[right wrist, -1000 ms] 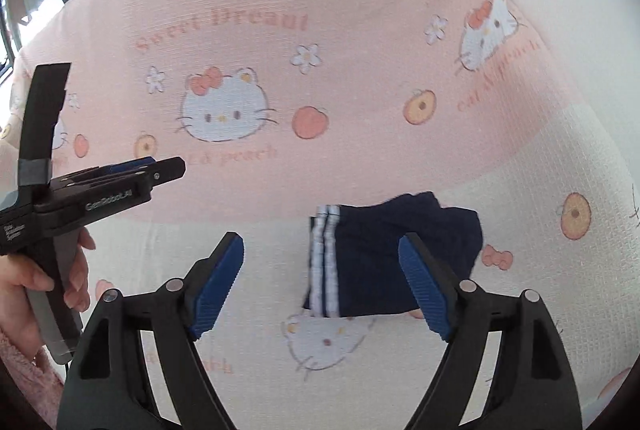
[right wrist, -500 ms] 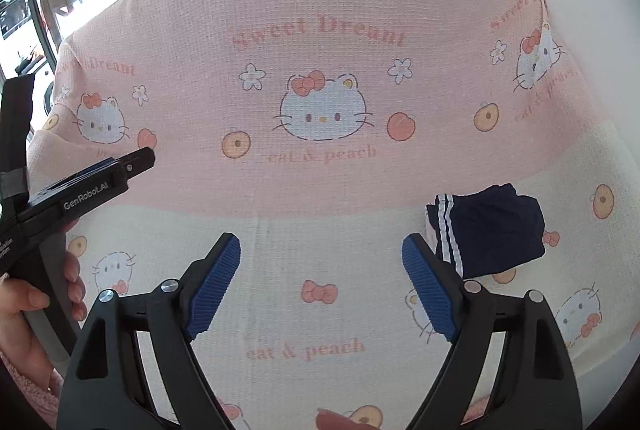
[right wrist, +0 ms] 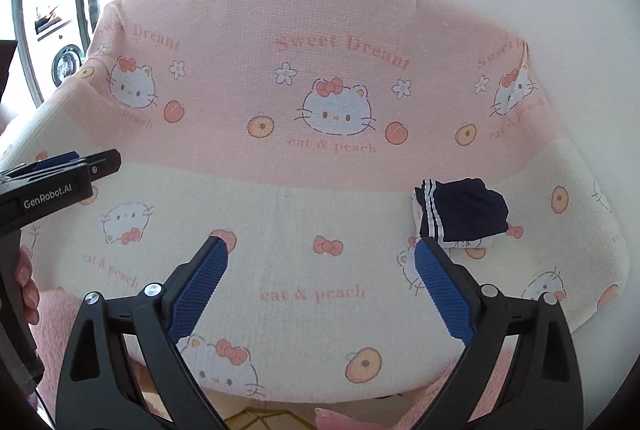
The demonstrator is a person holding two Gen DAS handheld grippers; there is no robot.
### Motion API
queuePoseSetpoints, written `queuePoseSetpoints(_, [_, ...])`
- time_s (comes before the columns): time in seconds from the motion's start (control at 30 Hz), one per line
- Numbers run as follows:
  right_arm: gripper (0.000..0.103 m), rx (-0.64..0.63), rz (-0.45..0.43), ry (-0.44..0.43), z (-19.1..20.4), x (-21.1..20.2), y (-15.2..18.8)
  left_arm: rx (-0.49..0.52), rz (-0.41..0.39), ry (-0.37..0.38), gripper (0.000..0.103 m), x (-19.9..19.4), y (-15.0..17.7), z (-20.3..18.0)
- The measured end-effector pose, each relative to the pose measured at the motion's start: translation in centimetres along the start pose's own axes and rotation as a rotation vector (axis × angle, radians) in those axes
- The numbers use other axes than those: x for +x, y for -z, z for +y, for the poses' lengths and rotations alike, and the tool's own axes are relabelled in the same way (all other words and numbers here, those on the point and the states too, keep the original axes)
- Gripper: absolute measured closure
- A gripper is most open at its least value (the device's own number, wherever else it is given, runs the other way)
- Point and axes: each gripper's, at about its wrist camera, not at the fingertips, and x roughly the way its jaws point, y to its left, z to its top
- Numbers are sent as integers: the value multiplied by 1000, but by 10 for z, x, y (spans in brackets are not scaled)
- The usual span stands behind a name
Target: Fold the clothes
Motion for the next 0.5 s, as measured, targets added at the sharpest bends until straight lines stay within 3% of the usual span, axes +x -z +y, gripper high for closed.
queuePoseSetpoints(0.2, [7,89,55,-34,-8,-17,36,-2,11,29,34,-37,46,-4])
queuePoseSetpoints(0.37, [7,77,66,-34,-5,-27,54,7,27,128,34,-57,80,-12])
queuePoseSetpoints(0.5, [7,54,65,-36,0,-32,63,24,33,127,34,-66,93,-15])
